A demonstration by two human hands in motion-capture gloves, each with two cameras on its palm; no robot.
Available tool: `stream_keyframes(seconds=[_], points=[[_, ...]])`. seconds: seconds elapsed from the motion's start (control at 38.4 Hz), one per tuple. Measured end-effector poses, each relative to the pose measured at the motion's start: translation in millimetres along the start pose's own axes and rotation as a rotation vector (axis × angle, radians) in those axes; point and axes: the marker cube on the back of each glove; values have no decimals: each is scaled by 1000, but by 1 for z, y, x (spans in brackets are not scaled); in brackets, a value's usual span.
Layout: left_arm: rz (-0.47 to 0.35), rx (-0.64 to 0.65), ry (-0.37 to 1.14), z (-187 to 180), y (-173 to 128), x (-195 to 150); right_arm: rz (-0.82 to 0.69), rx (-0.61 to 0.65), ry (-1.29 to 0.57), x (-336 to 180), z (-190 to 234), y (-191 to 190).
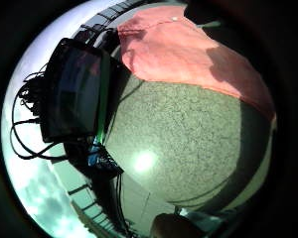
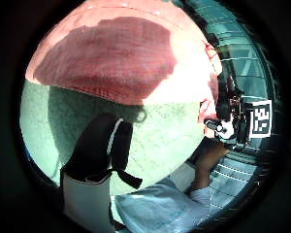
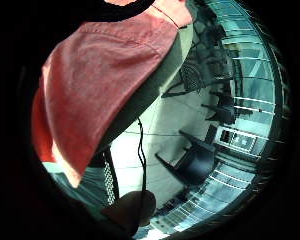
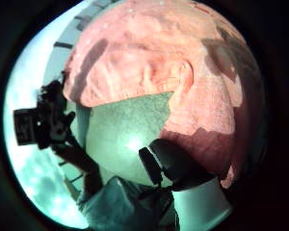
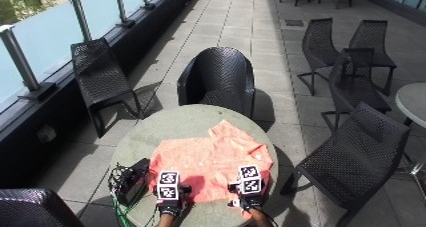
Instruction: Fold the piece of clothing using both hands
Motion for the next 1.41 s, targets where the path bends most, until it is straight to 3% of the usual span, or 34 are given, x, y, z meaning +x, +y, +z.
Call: stream_keyframes(seconds=[0.1,0.18,0.31,0.42,0.44,0.55,0.6,0.78,0.91,1.02,1.07,1.17,1.25,1.33,1.41], points=[[16,-15,7,11,-7,-1,-13,-19,-53,3,6,-7],[30,54,18,13,-13,-2,-14,21,-85,6,6,-12],[18,257,-27,15,-29,-6,-10,165,-73,12,9,-25],[24,569,-119,2,-55,-12,-54,316,11,19,16,-39],[30,597,-134,-1,-53,-13,-67,342,35,20,15,-38],[57,471,-105,5,-19,-7,-103,461,120,24,-3,-24],[78,466,-77,4,-6,-4,-120,520,142,28,-11,-22],[159,378,20,-14,44,-5,-240,220,30,20,-17,33],[308,133,58,-41,79,-7,-360,15,12,23,-57,66],[414,-50,36,-85,84,-7,-396,-42,8,20,-108,53],[387,-84,5,-105,68,-9,-370,-24,3,16,-131,27],[201,-73,-56,-129,6,-18,-255,-21,9,-1,-163,-39],[61,-52,-98,-125,-44,-24,-172,-92,47,-20,-186,-57],[-34,-50,-139,-104,-87,-29,-133,-132,107,-32,-182,-88],[-76,-88,-159,-104,-84,-24,-81,-209,146,-38,-160,-124]])
